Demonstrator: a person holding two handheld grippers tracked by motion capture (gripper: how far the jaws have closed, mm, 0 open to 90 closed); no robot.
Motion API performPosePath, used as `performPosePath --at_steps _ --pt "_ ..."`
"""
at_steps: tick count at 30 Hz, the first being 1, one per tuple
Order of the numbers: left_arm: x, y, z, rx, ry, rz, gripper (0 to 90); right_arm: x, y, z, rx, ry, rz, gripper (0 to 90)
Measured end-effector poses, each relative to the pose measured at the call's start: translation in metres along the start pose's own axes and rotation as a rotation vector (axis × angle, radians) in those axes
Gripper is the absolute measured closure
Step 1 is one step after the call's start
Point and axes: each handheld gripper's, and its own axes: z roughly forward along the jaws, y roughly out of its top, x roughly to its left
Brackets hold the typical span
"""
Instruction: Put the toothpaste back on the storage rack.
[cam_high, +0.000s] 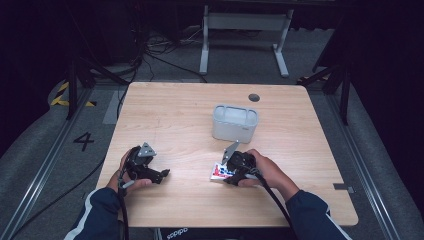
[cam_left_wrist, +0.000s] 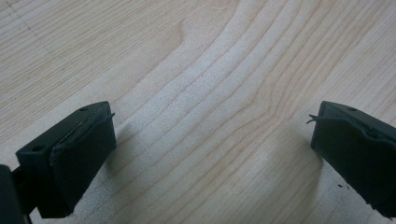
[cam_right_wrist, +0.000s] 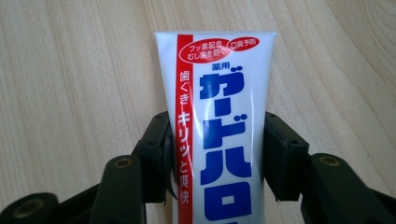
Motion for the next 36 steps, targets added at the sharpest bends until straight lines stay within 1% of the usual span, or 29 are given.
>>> performPosePath --at_steps 2,8,15,18,23,26,29,32,36 --pt "0.000 0.000 0.000 0.000 0.000 0.000 0.2 -0.001 -0.001 -0.002 -0.009 0.003 -0.002 54.9" --pt "0.000 0.000 0.000 0.000 0.000 0.000 0.2 -0.005 -0.007 -0.006 -0.040 0.002 0.020 58.8" --pt "0.000 0.000 0.000 0.000 0.000 0.000 0.2 -0.008 -0.013 -0.017 -0.080 -0.002 0.036 60.8" --pt "0.000 0.000 0.000 0.000 0.000 0.000 0.3 -0.009 -0.016 -0.022 -0.101 0.003 0.044 61.3" --pt "0.000 0.000 0.000 0.000 0.000 -0.003 0.2 -0.012 -0.021 -0.035 -0.161 -0.014 0.058 61.9" --pt "0.000 0.000 0.000 0.000 0.000 0.000 0.2 -0.013 -0.025 -0.044 -0.199 -0.028 0.078 62.1" --pt "0.000 0.000 0.000 0.000 0.000 0.000 0.2 -0.014 -0.028 -0.051 -0.228 -0.032 0.078 62.2" --pt "0.000 0.000 0.000 0.000 0.000 0.000 0.3 -0.015 -0.031 -0.059 -0.261 -0.049 0.089 62.2" --pt "0.000 0.000 0.000 0.000 0.001 0.000 0.3 -0.016 -0.036 -0.069 -0.300 -0.059 0.095 62.2"
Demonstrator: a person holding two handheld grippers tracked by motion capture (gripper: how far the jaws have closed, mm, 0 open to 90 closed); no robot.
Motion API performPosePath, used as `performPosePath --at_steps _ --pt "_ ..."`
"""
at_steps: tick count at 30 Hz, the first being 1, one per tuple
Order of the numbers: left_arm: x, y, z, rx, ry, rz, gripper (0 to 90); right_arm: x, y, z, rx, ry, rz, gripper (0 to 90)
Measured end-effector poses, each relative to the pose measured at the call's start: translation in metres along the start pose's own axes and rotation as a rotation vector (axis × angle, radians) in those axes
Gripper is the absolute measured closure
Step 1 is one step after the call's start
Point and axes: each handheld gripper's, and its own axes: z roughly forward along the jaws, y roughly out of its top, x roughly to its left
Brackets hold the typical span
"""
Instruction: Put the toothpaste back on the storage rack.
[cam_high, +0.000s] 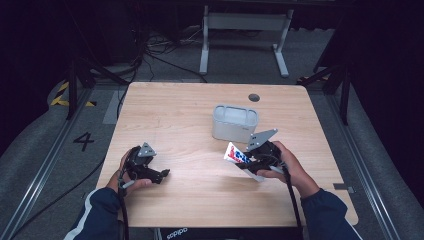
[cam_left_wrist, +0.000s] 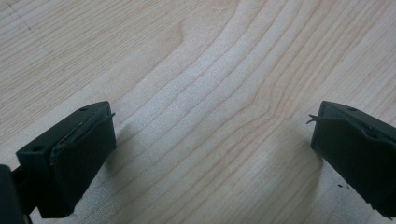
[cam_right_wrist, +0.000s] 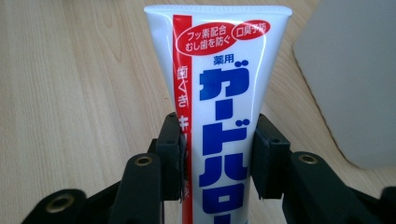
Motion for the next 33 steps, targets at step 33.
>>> performPosePath --at_steps 33 --pt "0.000 0.000 0.000 -0.002 0.004 0.005 0.3 -0.011 -0.006 -0.050 -0.248 -0.102 0.048 62.2"
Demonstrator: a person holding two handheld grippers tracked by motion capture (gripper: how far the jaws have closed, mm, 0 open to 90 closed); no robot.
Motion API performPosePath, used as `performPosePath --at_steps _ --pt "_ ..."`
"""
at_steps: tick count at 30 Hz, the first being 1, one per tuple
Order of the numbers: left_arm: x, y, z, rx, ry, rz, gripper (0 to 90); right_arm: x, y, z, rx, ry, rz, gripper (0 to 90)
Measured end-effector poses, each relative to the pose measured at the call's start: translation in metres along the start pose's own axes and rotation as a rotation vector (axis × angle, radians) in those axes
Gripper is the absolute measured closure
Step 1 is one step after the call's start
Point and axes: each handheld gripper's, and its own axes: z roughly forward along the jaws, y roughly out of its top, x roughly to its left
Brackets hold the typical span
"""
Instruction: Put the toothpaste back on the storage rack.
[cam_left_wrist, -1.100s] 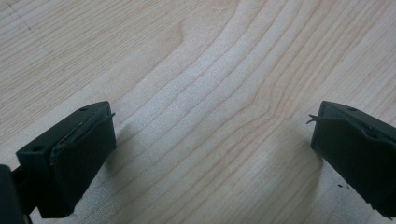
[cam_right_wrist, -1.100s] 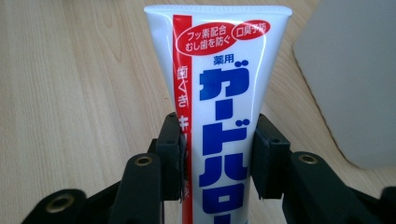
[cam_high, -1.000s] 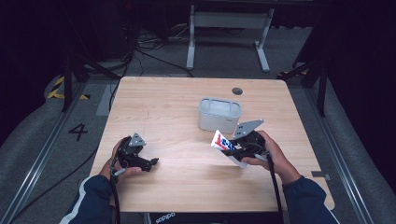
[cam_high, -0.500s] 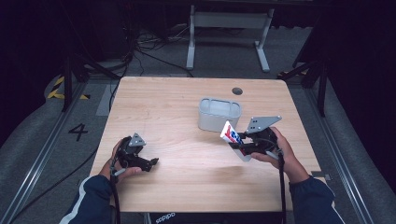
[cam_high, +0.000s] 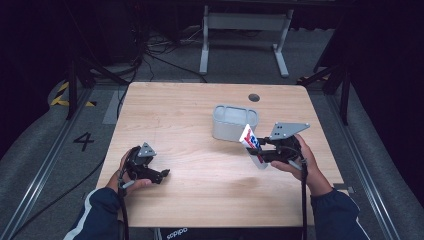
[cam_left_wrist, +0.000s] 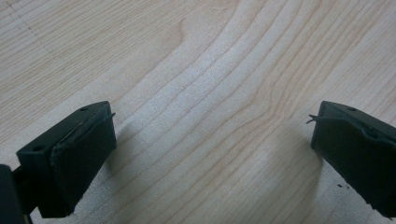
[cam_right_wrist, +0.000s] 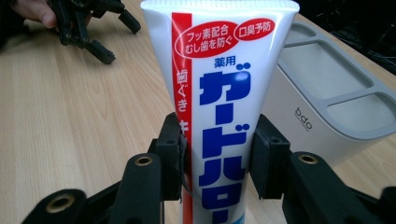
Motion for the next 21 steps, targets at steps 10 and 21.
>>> performPosePath --at_steps 10,21 --pt "0.0001 0.0000 0.0000 0.000 0.000 0.002 0.3 0.0000 0.0012 -0.0023 -0.051 -0.029 0.005 62.2" --pt "-0.0007 0.0001 0.0002 0.003 -0.003 -0.009 0.2 0.0023 0.0070 -0.0011 -0.094 -0.046 -0.002 62.2"
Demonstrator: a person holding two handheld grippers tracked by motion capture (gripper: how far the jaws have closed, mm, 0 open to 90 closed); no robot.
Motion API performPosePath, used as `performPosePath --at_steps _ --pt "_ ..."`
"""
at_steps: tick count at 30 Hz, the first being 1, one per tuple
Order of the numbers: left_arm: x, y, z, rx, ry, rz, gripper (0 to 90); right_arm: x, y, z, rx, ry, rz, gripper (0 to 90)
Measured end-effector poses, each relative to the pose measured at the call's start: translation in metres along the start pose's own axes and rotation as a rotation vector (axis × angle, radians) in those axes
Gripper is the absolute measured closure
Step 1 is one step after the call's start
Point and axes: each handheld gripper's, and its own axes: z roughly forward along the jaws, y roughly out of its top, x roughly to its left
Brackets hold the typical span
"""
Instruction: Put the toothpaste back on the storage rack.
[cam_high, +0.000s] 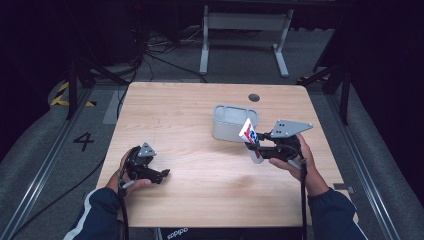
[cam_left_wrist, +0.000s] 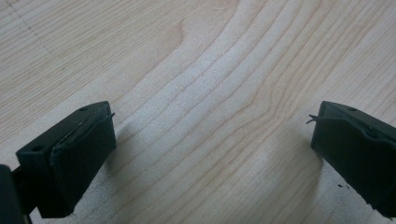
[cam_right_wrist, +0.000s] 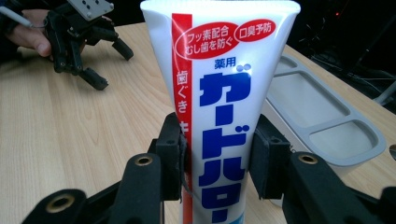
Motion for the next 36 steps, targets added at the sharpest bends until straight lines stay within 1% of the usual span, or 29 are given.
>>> performPosePath --at_steps 7,8,12,21,25,29,36 --pt "0.000 0.000 0.000 0.001 0.000 0.000 0.2 0.002 0.008 0.003 -0.017 -0.011 -0.005 62.2" --pt "0.000 0.000 0.000 0.001 0.000 0.000 0.2 0.002 0.011 0.003 -0.030 -0.014 -0.008 62.2" --pt "0.000 0.000 0.000 0.001 0.000 0.000 0.1 0.001 0.017 0.001 -0.054 -0.024 -0.006 62.2" --pt "0.000 0.000 0.000 0.000 -0.001 -0.001 0.2 -0.008 0.026 -0.001 -0.074 -0.053 -0.007 62.3" --pt "0.000 0.000 0.000 0.001 0.000 0.000 0.2 -0.012 0.032 -0.002 -0.099 -0.068 0.002 62.3" --pt "0.000 0.000 0.000 0.001 0.000 -0.002 0.2 -0.015 0.036 -0.001 -0.107 -0.080 -0.003 62.3" --pt "0.000 0.000 0.000 0.000 0.000 -0.002 0.2 -0.021 0.042 0.005 -0.121 -0.093 0.014 62.3"
